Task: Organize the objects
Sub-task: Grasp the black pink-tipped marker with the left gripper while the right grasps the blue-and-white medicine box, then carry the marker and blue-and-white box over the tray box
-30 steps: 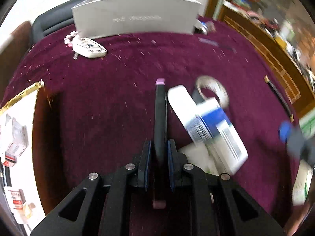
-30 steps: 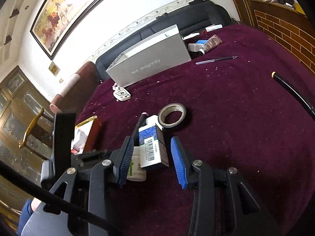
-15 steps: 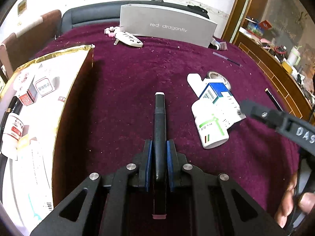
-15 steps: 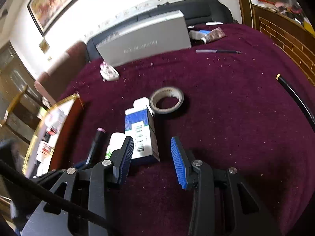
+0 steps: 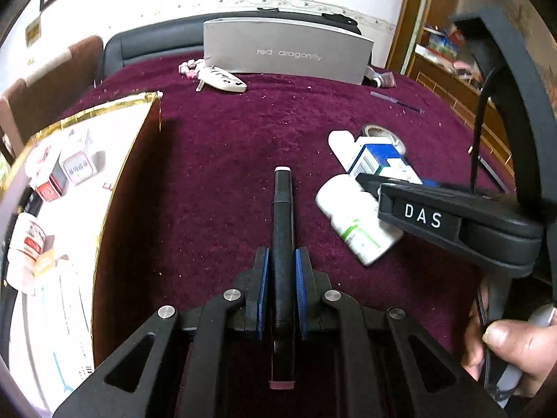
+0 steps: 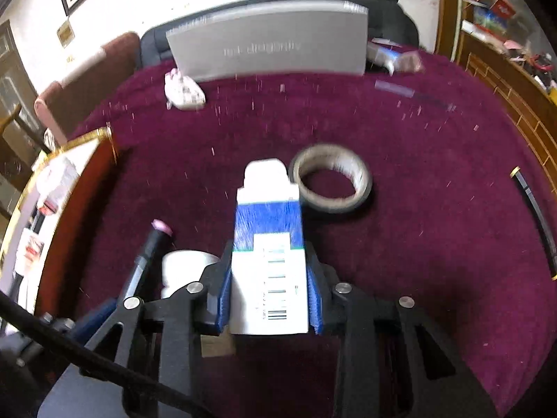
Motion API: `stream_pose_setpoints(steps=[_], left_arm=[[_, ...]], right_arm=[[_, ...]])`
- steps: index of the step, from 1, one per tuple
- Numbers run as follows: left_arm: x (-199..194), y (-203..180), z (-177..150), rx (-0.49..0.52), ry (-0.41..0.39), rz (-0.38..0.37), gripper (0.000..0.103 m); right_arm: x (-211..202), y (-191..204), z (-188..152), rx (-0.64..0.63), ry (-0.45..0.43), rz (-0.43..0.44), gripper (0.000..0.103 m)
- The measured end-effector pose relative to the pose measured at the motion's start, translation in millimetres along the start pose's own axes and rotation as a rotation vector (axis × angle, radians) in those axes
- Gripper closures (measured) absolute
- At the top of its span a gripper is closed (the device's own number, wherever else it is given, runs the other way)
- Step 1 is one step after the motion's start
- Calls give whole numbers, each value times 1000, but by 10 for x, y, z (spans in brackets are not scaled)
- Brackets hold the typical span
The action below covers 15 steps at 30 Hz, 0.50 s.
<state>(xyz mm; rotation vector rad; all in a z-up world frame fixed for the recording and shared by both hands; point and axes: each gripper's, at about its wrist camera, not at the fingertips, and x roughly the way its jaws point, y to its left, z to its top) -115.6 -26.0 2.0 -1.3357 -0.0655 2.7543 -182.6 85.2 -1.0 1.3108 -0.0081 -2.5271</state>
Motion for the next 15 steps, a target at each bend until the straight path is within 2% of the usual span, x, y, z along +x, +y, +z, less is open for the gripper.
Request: stream_pose_setpoints(steps=[5,12,15], left_arm=[[0,13,1,-2,-4,-7,92],[-43,31,3,-12,-25,7,92],[-75,40,15,-15,-43,19,92]], right_arm=[[-110,-85,-25,19,-32,44,72],[-543,-46,4,34,-172,100,72],[-610,-25,22,37,-197,116,72]])
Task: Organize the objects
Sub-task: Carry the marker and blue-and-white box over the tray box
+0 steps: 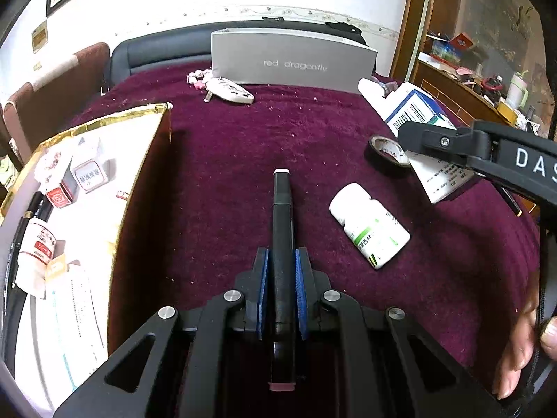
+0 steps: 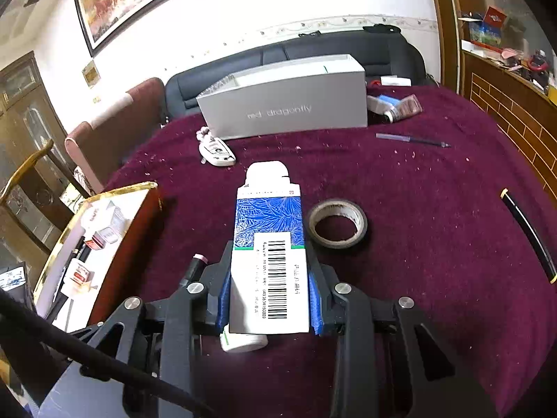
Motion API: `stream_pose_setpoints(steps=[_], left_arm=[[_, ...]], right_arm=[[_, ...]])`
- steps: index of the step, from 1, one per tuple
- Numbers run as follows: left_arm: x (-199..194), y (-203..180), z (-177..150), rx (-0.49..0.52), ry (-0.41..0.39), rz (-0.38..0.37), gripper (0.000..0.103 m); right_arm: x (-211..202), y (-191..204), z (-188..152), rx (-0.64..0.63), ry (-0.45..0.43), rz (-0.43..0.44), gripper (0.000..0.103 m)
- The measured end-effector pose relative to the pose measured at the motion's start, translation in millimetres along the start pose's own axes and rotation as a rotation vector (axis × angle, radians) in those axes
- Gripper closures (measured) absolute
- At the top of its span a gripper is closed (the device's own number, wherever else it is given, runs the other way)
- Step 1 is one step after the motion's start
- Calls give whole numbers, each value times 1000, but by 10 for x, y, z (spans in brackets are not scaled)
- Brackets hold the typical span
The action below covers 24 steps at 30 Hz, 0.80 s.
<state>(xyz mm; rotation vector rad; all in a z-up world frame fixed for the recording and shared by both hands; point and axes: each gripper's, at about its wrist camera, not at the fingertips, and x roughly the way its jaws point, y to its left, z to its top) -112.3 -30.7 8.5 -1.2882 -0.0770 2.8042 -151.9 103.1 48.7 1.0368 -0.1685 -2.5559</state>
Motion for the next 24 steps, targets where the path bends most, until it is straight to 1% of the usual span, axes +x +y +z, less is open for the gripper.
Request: stream_pose_setpoints(steps=[9,16,24], left_arm=[[-86,12,28,3,-61,54,92],[-119,11,32,7,-83,92,92],[-291,-105,-6,48,-133,146,92]], right_arm=[[14,-8,22,22,-2,23,71],[-6,33,14,10,-9,25,71],[-20,50,19,4,-16,29,71]])
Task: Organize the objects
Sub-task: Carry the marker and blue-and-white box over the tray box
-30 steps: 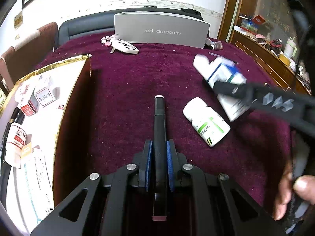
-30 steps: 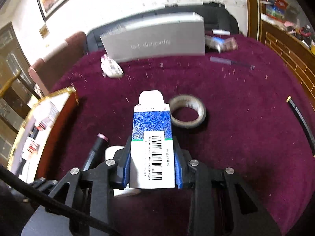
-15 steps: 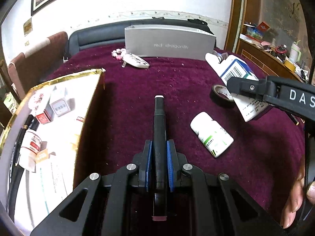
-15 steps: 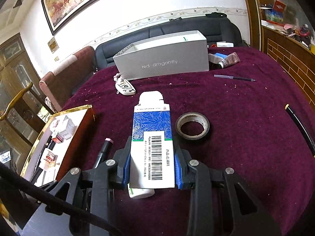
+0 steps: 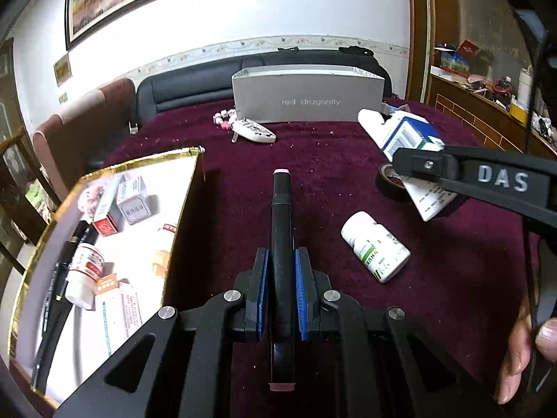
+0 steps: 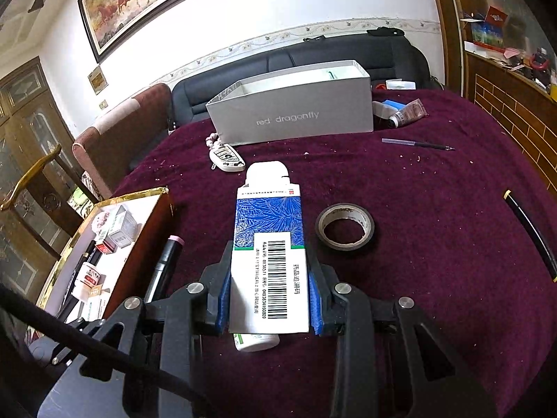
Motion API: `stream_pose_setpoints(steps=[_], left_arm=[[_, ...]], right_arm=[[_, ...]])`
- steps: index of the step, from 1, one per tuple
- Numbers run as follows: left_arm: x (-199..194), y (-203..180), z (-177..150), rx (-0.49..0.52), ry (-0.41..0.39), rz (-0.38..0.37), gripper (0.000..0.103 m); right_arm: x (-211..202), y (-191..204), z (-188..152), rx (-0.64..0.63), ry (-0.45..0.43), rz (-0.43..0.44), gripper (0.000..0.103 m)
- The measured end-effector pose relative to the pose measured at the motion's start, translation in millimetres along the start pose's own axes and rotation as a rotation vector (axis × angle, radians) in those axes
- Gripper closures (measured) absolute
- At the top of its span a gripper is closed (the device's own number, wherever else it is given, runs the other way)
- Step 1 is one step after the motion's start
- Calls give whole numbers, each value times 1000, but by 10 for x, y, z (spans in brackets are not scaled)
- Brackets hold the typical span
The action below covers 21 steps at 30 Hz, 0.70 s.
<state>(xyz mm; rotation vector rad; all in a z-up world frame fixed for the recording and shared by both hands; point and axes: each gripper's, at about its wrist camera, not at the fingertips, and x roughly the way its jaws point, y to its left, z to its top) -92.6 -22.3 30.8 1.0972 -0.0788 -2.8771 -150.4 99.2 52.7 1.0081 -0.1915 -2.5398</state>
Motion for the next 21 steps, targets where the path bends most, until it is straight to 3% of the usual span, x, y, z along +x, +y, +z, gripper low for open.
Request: stream_pose_setpoints(steps=[21], left_arm=[[-583,150,-148,10,-64,97,92]], right_arm=[[-131,295,-80,-77,-23,43,71]])
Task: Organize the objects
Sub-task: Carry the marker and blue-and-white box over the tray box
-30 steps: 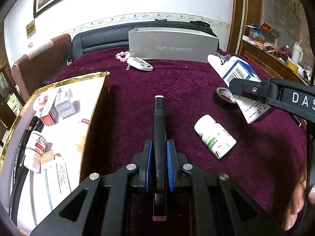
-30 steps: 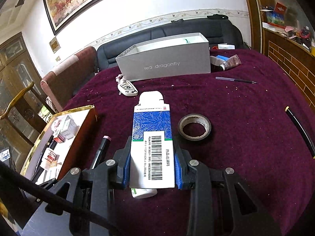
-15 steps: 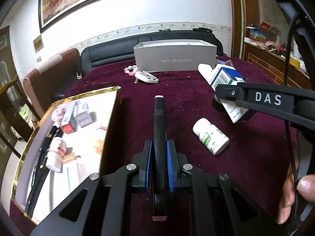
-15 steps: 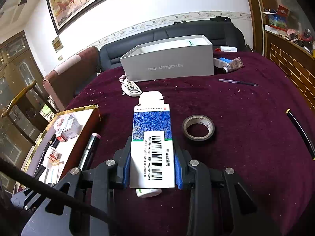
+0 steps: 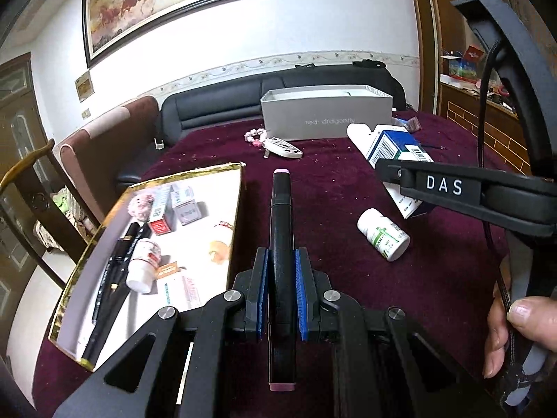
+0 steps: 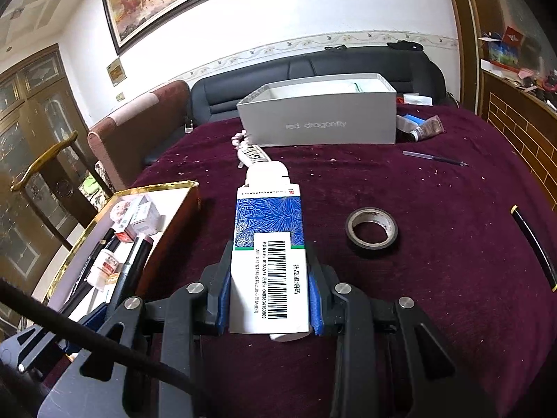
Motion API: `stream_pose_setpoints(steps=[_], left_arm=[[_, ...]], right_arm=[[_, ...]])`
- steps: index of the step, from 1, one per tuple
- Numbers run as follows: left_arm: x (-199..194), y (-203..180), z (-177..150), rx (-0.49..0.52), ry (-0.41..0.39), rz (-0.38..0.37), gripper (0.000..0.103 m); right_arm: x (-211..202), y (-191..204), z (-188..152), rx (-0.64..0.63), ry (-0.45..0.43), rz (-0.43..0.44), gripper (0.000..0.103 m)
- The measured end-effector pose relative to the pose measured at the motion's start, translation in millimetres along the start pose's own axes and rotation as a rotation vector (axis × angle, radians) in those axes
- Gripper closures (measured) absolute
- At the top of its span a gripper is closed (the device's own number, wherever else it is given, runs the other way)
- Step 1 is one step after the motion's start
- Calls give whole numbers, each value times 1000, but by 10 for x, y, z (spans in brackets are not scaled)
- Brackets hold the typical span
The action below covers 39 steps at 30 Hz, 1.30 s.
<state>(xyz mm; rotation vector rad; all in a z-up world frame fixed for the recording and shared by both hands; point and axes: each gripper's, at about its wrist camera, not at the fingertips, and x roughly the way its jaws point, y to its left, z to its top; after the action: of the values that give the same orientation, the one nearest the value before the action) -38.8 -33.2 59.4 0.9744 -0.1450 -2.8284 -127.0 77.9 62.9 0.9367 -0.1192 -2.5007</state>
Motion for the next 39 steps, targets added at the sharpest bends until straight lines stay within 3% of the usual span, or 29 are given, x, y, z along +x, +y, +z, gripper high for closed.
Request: stream_pose_setpoints(steps=[14,27,31,39], left_arm=[[-108,674,-154,-133,-1,-14,92],[1,1904,-393,-359,49,68,92],[145,2151,-495,-409,101,33,92],[395,2221,-548,-433,198,-109,92]], right_arm=[[-31,471,-228,-23,53,60,71],[235,1205,-267,-121,128,153,71],[360,1358,-275,-130,154,165,71],[684,1663,-310,-171,235,159,71]])
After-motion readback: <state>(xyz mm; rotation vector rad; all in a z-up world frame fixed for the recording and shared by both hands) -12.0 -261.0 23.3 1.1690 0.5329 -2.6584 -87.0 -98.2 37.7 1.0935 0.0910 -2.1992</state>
